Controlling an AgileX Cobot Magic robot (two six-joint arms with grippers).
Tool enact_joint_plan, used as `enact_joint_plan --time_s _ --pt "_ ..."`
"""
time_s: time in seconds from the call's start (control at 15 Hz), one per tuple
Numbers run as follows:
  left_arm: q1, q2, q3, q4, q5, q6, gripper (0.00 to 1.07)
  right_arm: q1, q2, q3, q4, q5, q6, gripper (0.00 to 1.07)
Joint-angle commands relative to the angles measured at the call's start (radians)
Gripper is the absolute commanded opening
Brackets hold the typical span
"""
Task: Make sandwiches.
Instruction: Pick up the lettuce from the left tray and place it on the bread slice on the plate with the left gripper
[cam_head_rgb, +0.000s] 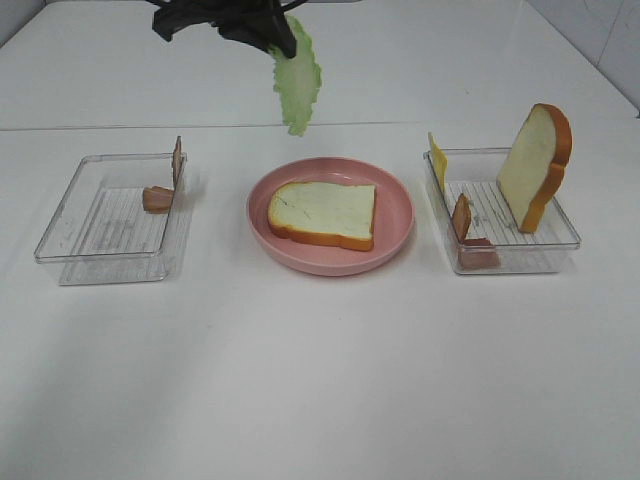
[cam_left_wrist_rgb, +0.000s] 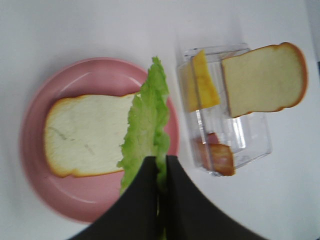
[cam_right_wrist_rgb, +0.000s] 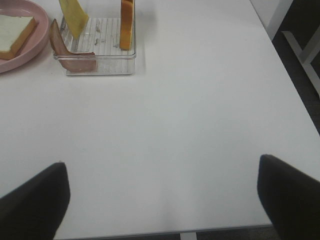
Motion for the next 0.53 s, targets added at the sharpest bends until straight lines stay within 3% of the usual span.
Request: enact_joint_plan --time_s 0.07,0.27,0.4,0.53 --pt "-0.008 0.063 -0.006 -0.259 -0.089 0.151 0.0 -0.005 -0.028 0.004 0.003 -0.005 -0.004 0.99" --pt "-0.008 0.14 -0.006 -0.446 -0.133 0.273 0.0 -0.005 -0.028 0.004 0.003 -0.005 -0.004 0.99" --pt "-0.008 0.22 -0.007 -0.597 -0.143 0.393 0.0 -0.005 -0.028 0.004 0.003 -0.005 -0.004 0.99" --pt "-0.008 0.269 -0.007 -0.652 -0.139 0.434 0.0 -0.005 -0.028 0.004 0.003 -0.005 -0.004 0.99"
